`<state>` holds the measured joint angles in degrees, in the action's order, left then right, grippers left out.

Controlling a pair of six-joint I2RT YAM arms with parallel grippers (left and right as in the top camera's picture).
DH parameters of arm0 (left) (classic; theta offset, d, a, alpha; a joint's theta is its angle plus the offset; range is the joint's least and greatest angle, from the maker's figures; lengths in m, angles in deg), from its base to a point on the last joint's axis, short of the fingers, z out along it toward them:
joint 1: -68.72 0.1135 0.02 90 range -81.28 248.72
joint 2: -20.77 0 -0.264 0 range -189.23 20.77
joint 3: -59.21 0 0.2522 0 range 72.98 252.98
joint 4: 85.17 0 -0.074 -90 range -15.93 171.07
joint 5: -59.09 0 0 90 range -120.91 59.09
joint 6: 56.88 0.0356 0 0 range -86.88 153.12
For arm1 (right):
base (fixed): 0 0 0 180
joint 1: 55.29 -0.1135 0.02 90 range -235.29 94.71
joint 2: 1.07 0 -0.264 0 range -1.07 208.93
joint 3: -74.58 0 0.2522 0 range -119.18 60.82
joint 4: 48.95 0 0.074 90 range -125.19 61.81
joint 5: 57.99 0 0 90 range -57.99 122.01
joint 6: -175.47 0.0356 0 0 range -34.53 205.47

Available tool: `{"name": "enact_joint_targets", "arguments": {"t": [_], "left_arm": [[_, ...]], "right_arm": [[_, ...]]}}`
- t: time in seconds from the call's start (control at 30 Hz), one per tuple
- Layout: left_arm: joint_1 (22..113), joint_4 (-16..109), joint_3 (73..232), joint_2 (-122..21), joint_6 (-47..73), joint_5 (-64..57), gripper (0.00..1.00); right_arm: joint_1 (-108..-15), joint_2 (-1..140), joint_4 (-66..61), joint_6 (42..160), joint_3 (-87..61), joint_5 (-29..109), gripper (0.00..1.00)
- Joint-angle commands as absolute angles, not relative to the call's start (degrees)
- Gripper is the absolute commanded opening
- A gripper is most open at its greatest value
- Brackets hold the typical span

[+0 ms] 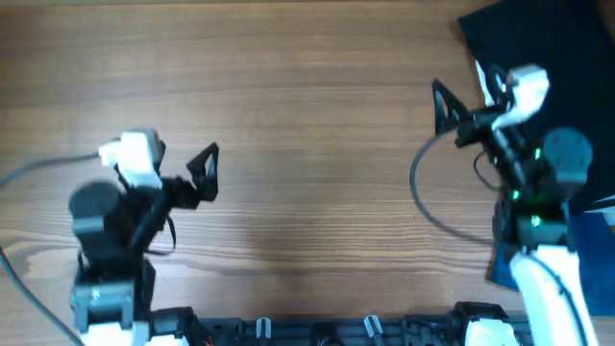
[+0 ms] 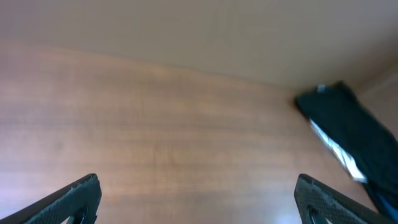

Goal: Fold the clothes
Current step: 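Reach the right gripper to the clothes pile and grasp the black shorts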

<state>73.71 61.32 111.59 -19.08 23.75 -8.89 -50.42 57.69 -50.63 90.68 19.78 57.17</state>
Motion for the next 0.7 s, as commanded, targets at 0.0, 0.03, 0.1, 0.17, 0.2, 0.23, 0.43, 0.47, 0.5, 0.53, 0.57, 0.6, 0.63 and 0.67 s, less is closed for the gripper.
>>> {"name": "enact_joint_targets", "arguments": {"t": [0.0, 0.03, 0.1, 0.17, 0.2, 0.23, 0.43, 0.47, 0.5, 0.53, 0.57, 0.6, 0.63, 0.67], "left_arm": [[74.09, 54.94, 121.57, -28.79, 23.66, -7.78, 1.00], [74.09, 53.06, 123.67, -31.21, 23.66, -7.78, 1.00], [74.09, 49.21, 127.78, -36.79, 23.66, -7.80, 1.00], [74.09, 47.77, 129.25, -40.50, 23.66, -7.78, 1.00], [74.09, 47.51, 129.36, -42.49, 23.66, -7.78, 1.00], [74.09, 47.09, 129.36, -45.22, 23.66, -7.75, 1.00], [74.09, 47.44, 129.36, -52.35, 23.64, -7.78, 1.00], [74.09, 47.44, 129.36, -53.29, 23.64, -7.78, 1.00], [74.09, 47.44, 129.33, -53.77, 23.62, -7.78, 1.00], [74.09, 47.44, 129.33, -54.58, 23.62, -7.75, 1.00], [74.09, 47.44, 129.33, -55.15, 23.60, -7.71, 1.00], [74.09, 47.62, 129.33, -55.56, 23.62, -7.27, 1.00], [74.09, 47.83, 129.33, -55.76, 23.62, -6.64, 1.00], [74.09, 48.03, 129.36, -55.78, 23.62, -6.62, 1.00]], "right_arm": [[-50.25, 65.50, -42.39, 89.81, 8.00, 62.51, 1.00], [-50.25, 67.11, -40.01, 89.72, 5.53, 62.51, 1.00], [-50.25, 71.27, -32.82, 87.40, -0.90, 62.51, 1.00], [-50.25, 75.07, -25.72, 82.59, -6.23, 61.92, 1.00], [-50.25, 76.51, -23.18, 81.37, -8.07, 61.22, 1.00], [-50.23, 79.62, -18.64, 79.47, -10.99, 59.54, 1.00], [-50.25, 88.47, -13.28, 77.83, -13.31, 60.96, 1.00], [-50.25, 89.50, -13.19, 77.94, -13.31, 59.99, 1.00], [-50.16, 90.09, -13.24, 77.98, -13.31, 58.20, 1.00], [-50.09, 90.59, -13.35, 78.16, -13.31, 55.73, 1.00], [-49.94, 91.27, -13.70, 78.40, -13.31, 53.07, 1.00], [-49.72, 91.57, -13.98, 80.13, -13.31, 49.48, 1.00], [-49.13, 92.01, -14.22, 82.42, -13.31, 44.78, 1.00], [-48.15, 92.23, -14.46, 84.26, -13.31, 41.11, 1.00]]}}
